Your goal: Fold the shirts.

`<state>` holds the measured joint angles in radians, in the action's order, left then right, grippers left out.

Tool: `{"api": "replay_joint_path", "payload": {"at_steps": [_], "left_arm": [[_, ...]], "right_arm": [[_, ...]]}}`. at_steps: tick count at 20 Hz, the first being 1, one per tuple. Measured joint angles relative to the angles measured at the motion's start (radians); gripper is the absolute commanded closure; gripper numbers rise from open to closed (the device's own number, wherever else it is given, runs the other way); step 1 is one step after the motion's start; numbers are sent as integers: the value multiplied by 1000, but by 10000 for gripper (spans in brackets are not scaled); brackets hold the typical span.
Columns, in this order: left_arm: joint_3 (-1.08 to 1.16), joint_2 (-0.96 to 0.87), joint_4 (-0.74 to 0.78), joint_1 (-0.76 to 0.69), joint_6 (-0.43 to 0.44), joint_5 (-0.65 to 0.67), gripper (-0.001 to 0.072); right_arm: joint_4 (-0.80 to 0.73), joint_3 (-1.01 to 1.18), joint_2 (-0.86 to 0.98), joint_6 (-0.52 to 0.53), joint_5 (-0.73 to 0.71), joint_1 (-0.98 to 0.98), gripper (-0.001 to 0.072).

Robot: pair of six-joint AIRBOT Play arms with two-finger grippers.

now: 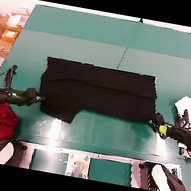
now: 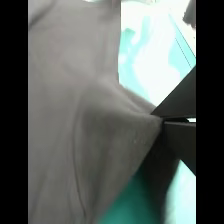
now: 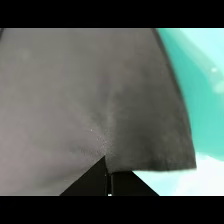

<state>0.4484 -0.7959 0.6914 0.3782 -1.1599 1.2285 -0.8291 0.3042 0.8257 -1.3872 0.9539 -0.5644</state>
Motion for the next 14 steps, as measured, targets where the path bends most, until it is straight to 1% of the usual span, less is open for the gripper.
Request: {"api": "replay_joint_path", "payload": {"at_steps": [3, 7, 10, 14], "left_arm": [[42, 88, 68, 0, -87, 59, 690], [122, 120, 53, 0, -134, 69, 690], [199, 64, 28, 0, -136, 33, 689], [318, -140, -51, -18, -70, -37, 689]], "right_arm": [[-49, 64, -34, -17, 82, -30, 696], [-7, 178, -42, -24, 118, -8, 696], [45, 283, 19, -25, 80, 61, 696], [87, 439, 216, -27, 3, 169, 696]]}}
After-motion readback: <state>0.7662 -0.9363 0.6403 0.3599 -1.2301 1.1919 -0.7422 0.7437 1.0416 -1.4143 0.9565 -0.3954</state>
